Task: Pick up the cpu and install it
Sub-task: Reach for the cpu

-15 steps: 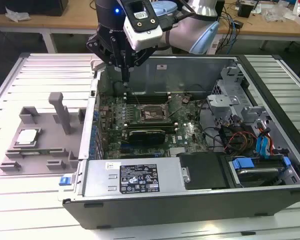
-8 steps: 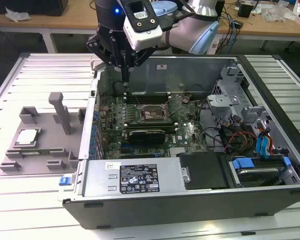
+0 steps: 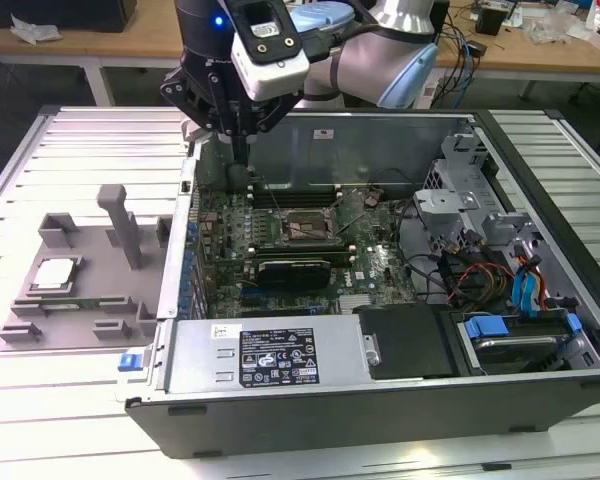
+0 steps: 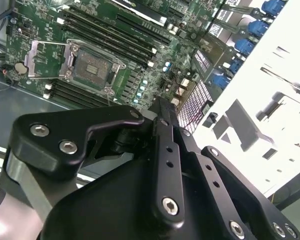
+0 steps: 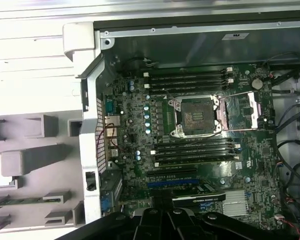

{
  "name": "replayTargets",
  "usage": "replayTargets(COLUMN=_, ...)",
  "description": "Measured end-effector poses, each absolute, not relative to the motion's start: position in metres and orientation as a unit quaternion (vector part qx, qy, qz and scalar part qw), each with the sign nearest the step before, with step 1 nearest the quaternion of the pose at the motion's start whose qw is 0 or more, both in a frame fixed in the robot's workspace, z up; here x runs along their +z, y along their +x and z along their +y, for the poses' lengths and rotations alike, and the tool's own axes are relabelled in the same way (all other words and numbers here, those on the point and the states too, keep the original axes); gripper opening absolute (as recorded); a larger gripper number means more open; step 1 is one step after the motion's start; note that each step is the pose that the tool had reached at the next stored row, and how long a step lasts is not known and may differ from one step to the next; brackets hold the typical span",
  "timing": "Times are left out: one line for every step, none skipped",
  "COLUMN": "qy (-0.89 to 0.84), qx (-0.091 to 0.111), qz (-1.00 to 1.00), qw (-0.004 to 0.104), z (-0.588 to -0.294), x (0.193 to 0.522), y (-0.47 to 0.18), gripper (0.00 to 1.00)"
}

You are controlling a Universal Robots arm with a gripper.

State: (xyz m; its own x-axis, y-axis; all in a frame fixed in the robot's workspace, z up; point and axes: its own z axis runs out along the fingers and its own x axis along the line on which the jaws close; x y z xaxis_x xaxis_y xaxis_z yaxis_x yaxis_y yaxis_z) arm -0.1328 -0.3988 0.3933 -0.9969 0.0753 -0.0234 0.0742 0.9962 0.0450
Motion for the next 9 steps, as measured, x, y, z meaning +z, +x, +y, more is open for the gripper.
replayTargets(qy=0.037, qx=0.022, qz=0.999, qw=0.013, z=-0.3989, x=0.3933, y=-0.1342, gripper=0.11)
replayTargets(qy=0.037, qx=0.022, qz=0.999, qw=0.013, z=-0.3989, x=0.3933, y=-0.1351, gripper=0.11)
replayTargets(qy=0.037, qx=0.022, qz=0.999, qw=0.013, z=-0.3989, x=0.3932, y=-0.1360, gripper=0.11)
replayTargets(qy=0.037, qx=0.022, qz=0.999, qw=0.013, z=-0.3989, x=0.3932, y=-0.1377, gripper=0.11)
replayTargets(qy=0.037, qx=0.022, qz=0.999, qw=0.013, z=-0.3988, x=0.3933, y=-0.1387, gripper=0.11)
replayTargets(qy=0.037, qx=0.022, qz=0.999, qw=0.013, z=-0.3988, x=0.3933, y=-0.1394, gripper=0.11)
replayTargets(qy=0.037, qx=0.022, qz=0.999, qw=0.013, z=-0.3988, x=0.3933, y=-0.1402, gripper=0.11)
replayTargets(qy=0.037, qx=0.022, qz=0.999, qw=0.013, z=-0.3988, x=0.3933, y=-0.1409, gripper=0.11)
replayTargets(qy=0.037, qx=0.022, qz=0.999, qw=0.013, z=-0.3989, x=0.3933, y=-0.1412, gripper=0.11)
